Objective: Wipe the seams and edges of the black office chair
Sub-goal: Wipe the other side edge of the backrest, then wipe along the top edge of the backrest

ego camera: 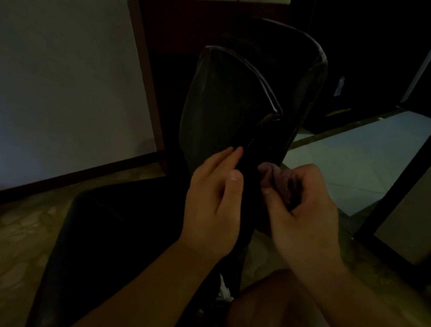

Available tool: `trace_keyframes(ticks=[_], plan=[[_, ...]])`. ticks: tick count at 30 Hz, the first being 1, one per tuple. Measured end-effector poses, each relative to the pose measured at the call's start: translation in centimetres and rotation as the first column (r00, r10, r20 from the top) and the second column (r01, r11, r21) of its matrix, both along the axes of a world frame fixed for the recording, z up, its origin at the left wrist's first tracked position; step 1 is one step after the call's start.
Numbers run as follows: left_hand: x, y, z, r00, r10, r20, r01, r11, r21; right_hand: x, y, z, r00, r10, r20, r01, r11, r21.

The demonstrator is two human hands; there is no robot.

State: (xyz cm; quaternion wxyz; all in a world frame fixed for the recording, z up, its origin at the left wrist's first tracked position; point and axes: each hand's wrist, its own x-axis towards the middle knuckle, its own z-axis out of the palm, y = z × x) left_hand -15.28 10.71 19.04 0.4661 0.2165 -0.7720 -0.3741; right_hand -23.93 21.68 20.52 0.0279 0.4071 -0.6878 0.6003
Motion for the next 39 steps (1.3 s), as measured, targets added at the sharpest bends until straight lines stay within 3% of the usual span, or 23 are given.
trace_keyframes(ticks=[6,11,15,22,34,39], plan=[[-0.9,-1.1,0.2,0.987,-0.062,0.145,0.07,0.996,-0.049,-1.6,-0.9,0.2,0.992,-0.04,-0.123,0.046,0.998,0.046],[-1.5,-2.5,1.7,0.959,-0.189,0.211,0.173,0.98,0.095,-2.8,-1.8,1.2,0.996,-0.055,-0.076,0.057,0.998,0.036],[-1.5,-3.5,2.9,0.903,-0.31,0.297,0.245,0.94,0.237,-3.1,-1.9,1.4,0.991,-0.023,-0.128,0.031,0.997,0.067],[-1.3,-3.3,3.3,0.843,-0.292,0.452,0.218,0.953,0.209,-3.1,-2.0,0.9,0.982,0.016,-0.186,0.009,0.992,0.128],[-1.3,-2.7,2.5,0.75,-0.331,0.573,0.256,0.943,0.211,-5.2,0.6,1.2,0.955,-0.101,-0.28,0.148,0.977,0.154],[-1.8,-2.5,3.2,0.816,-0.209,0.54,0.245,0.97,0.005,-6.2,1.0,2.2,0.924,-0.135,-0.358,0.198,0.97,0.143]])
